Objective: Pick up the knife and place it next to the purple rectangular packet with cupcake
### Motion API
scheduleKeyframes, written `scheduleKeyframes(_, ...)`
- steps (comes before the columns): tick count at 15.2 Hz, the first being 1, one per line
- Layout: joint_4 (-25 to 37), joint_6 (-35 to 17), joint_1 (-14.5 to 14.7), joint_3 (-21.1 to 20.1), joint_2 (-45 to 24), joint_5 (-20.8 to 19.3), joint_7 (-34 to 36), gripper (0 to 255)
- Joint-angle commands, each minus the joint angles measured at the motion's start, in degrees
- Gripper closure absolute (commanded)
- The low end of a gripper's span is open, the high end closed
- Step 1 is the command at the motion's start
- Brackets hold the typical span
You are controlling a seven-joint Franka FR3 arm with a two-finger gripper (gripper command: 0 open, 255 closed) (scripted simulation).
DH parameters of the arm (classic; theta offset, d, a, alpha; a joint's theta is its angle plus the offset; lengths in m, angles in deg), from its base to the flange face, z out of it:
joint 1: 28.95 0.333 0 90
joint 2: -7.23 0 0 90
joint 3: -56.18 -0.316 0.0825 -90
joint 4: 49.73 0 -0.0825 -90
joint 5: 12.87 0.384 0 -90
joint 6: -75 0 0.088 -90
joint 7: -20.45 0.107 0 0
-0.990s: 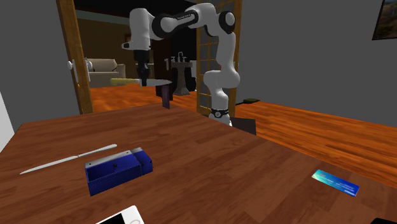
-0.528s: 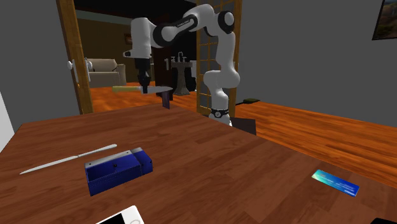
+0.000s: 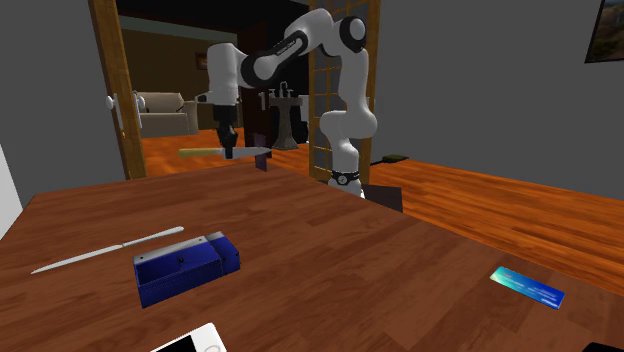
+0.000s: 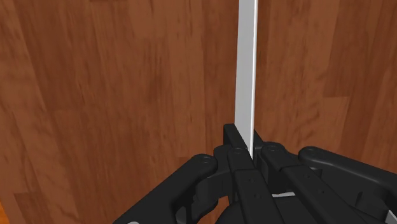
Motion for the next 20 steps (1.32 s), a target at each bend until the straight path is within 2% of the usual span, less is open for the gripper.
scheduleKeyframes(1,-0.9,-1.8,0.1,0.2,-1.0,0.3,-0.2,255)
scheduleKeyframes(12,-4.8,-10.9,0.3,1.0,-6.4,2.5,-1.9,255)
scheduleKeyframes(20,-5.0,-11.3,0.3,1.0,-6.7,2.6,-2.0,255)
